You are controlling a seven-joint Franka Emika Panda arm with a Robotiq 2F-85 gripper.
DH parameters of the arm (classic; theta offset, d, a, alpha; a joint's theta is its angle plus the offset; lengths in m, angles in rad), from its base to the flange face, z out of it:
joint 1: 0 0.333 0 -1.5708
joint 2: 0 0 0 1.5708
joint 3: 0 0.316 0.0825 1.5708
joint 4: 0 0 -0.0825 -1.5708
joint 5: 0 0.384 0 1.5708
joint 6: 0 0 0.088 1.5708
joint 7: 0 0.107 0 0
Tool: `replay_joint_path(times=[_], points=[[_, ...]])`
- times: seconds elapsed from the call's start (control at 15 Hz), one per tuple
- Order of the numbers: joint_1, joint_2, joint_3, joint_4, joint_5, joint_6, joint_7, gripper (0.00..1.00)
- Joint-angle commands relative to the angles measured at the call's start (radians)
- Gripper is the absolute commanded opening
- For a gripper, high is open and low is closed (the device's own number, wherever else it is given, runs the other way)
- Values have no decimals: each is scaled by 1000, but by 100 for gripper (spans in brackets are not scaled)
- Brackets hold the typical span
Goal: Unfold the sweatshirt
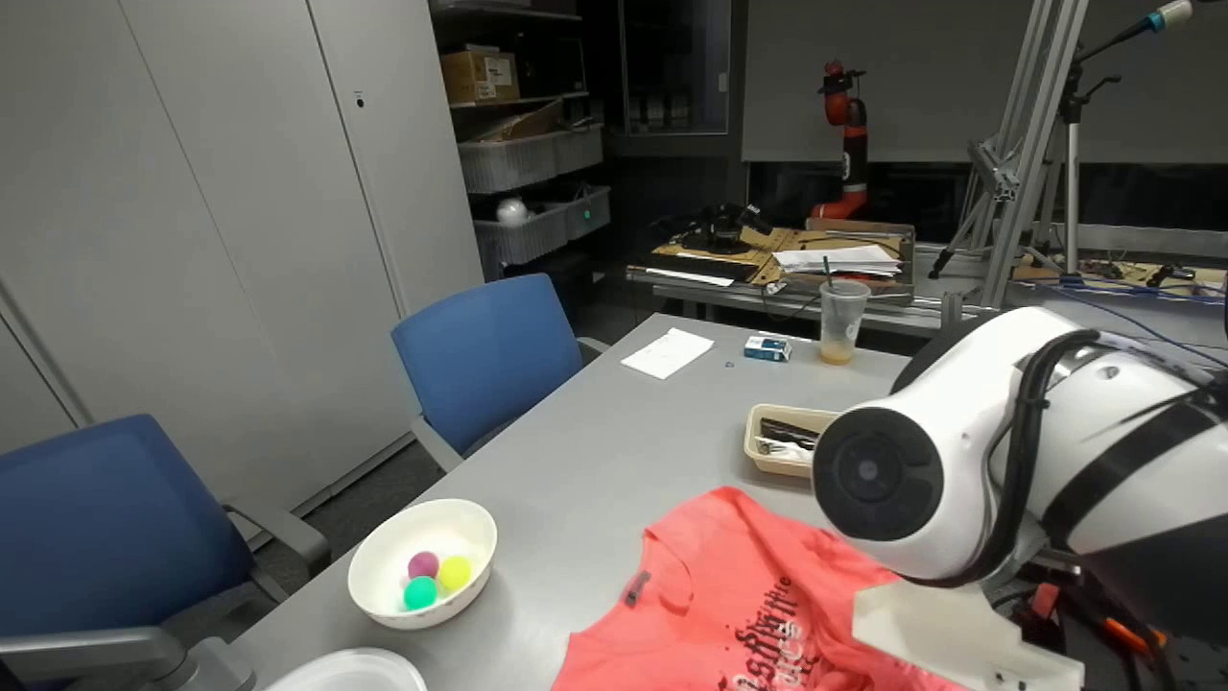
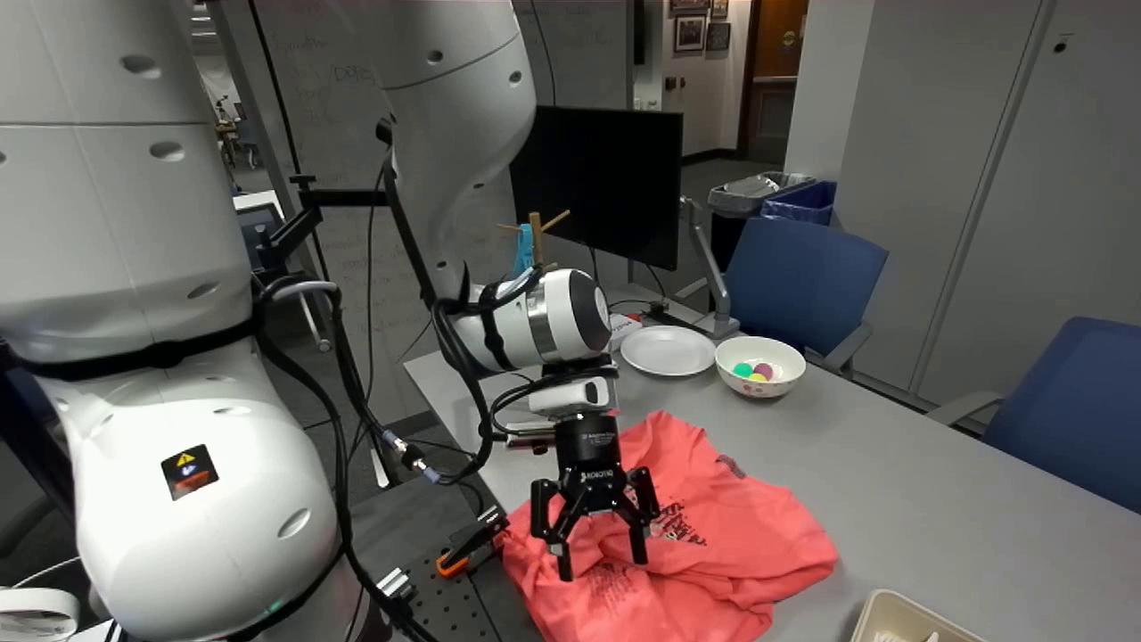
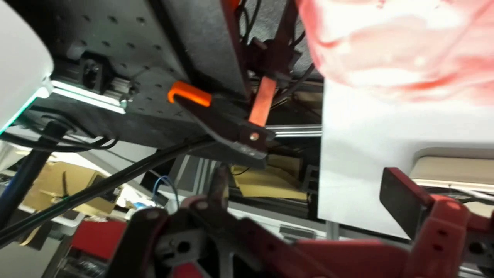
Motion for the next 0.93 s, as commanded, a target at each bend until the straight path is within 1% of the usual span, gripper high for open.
replay_joint_path(times=[0.0, 0.2, 0.27, 0.33, 0.47, 0.53, 0.6, 0.67, 0.73, 0.87], points=[[-44, -30, 9, -38, -131, 185, -10, 100], [-69, -30, -1, -54, -248, 354, -7, 100], [-106, -170, -19, -102, -235, 369, -130, 100], [-121, -174, -25, -105, -248, 417, -156, 100], [-150, -149, -37, -42, -229, 506, -245, 100], [-165, -165, -43, -42, -215, 559, -294, 100], [-179, -207, -50, -72, -203, 614, -344, 100], [-173, -217, -68, -77, -193, 669, -390, 100], [-161, -158, -48, -39, -217, 586, -298, 100], [-167, -182, -62, -48, -212, 636, -345, 100]])
